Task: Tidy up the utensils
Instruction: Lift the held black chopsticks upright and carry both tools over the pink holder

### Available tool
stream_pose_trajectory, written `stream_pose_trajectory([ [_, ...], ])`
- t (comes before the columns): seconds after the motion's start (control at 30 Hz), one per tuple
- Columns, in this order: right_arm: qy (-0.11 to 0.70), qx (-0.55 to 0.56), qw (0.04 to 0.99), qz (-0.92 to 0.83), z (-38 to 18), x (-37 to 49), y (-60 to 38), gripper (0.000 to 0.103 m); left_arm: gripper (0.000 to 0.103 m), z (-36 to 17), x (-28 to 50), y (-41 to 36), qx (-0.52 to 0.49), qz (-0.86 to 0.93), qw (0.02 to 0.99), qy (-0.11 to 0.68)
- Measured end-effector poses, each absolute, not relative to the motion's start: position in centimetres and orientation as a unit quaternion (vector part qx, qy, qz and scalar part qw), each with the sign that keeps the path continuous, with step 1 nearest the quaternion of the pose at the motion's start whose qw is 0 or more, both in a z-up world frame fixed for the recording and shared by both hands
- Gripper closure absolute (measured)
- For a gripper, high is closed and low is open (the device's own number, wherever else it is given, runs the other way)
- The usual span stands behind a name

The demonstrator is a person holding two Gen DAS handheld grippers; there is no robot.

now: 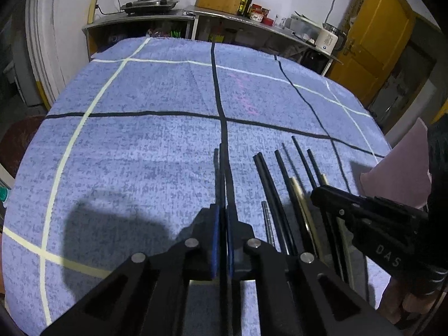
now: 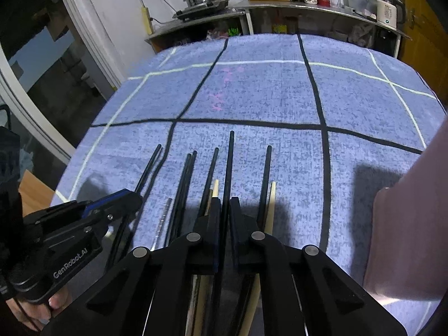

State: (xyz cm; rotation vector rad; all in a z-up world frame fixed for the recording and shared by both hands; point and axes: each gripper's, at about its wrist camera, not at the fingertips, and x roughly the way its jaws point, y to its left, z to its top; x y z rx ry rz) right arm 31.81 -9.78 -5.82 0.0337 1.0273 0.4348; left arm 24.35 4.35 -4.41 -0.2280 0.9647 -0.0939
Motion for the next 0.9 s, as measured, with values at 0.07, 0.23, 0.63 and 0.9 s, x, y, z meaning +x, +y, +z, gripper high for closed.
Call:
stream_pose_trajectory([
  [0.07, 0.479, 0.019, 0.852, 0.210, -4.9, 31.3, -10.0, 0.097, 0.098, -3.5, 23.8, 4.4, -0.111, -0.051, 0.882, 0.455],
  [0.23, 0.451, 0.021, 0.864, 0.223, -1.9, 29.3, -10.5, 0.097, 0.098, -0.4, 22.2, 4.5, -0.106, -0.063, 0.895, 0.429],
  [0.63, 0.381, 0.029, 0.893, 0.238, 5.0, 23.3, -12.3, 0.097, 0.098, 7.8, 16.9, 4.1, -0.086, -0.092, 0.923, 0.363],
  [0.9, 0.346, 0.046, 0.908, 0.232, 7.8, 20.9, -14.7, 0.098, 0.098, 10.6, 15.4, 3.3, -0.081, -0.110, 0.930, 0.342],
])
